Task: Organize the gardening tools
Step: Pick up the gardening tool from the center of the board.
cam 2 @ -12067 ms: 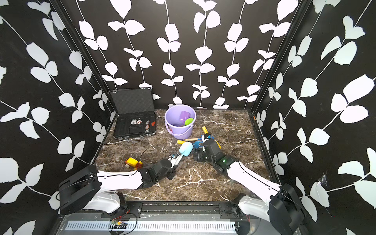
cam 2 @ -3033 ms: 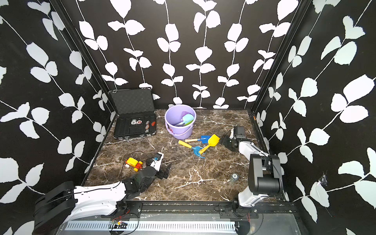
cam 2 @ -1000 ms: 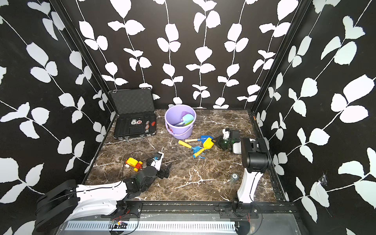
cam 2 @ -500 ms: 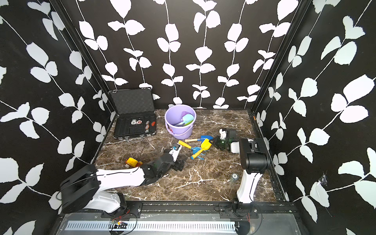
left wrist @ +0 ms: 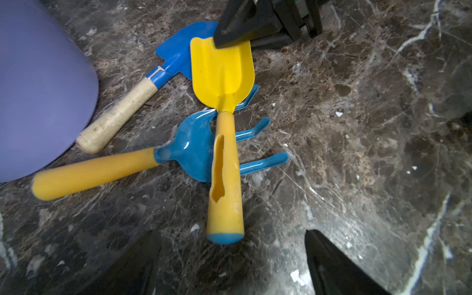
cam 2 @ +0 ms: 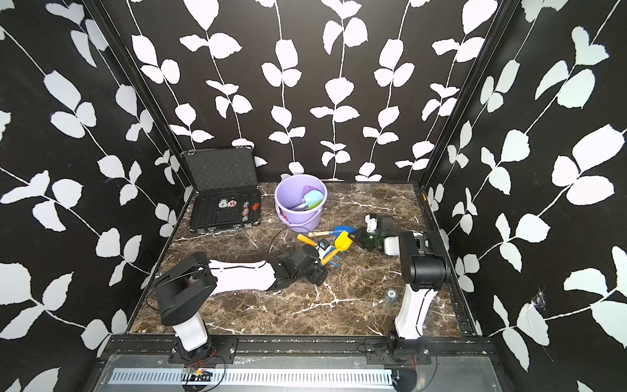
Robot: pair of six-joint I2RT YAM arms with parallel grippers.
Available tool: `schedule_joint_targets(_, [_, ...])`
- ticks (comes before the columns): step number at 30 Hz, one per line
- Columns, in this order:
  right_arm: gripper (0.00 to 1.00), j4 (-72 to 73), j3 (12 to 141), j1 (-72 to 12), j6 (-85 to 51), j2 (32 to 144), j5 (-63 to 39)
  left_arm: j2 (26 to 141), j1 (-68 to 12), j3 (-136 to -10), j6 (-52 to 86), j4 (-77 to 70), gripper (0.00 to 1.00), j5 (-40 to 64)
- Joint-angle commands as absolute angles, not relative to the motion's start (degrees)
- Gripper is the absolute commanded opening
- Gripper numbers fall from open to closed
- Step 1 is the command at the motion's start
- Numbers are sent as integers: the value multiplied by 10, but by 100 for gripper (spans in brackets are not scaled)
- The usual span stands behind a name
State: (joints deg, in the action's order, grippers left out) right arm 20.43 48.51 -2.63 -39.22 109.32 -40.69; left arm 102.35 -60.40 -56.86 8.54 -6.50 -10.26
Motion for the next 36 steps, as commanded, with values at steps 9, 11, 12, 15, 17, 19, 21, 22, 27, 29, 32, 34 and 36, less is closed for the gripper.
schedule_joint_targets(9, [23,179,487,-33,-382,1075,-396,1107,-592,-670,60,46,77,-106])
schedule_joint_targets(11, [25,177,486,-34,-381,1071,-396,1107,-589,-667,62,39,67,-95])
schedule_joint_targets(12, [26,176,486,-34,-381,1069,-396,1108,-589,-666,62,37,62,-91])
schedule_joint_targets(15, [30,174,486,-35,-381,1065,-396,1110,-589,-666,61,31,46,-85])
schedule_joint_targets(17, [35,172,486,-36,-381,1061,-396,1110,-589,-665,60,27,40,-84])
schedule_joint_targets(19, [38,169,486,-37,-380,1057,-394,1108,-589,-662,57,22,34,-83])
schedule_joint_targets(21, [42,166,484,-37,-379,1052,-392,1106,-589,-656,52,13,28,-85])
schedule_joint_targets(22, [45,164,484,-38,-378,1049,-391,1103,-589,-651,50,3,24,-86])
schedule_joint_targets(27, [53,137,484,-39,-366,1025,-379,1080,-589,-611,32,-62,4,-97])
schedule_joint_targets(29, [58,118,486,-39,-356,1011,-370,1069,-588,-588,25,-101,0,-100])
schedule_joint_targets(32, [63,87,488,-39,-339,987,-357,1047,-589,-544,14,-175,0,-98])
schedule_joint_targets(34, [65,65,489,-40,-329,968,-352,1034,-589,-514,9,-229,0,-93])
schedule_joint_targets(36, [65,45,489,-41,-319,945,-350,1023,-589,-487,7,-276,0,-89])
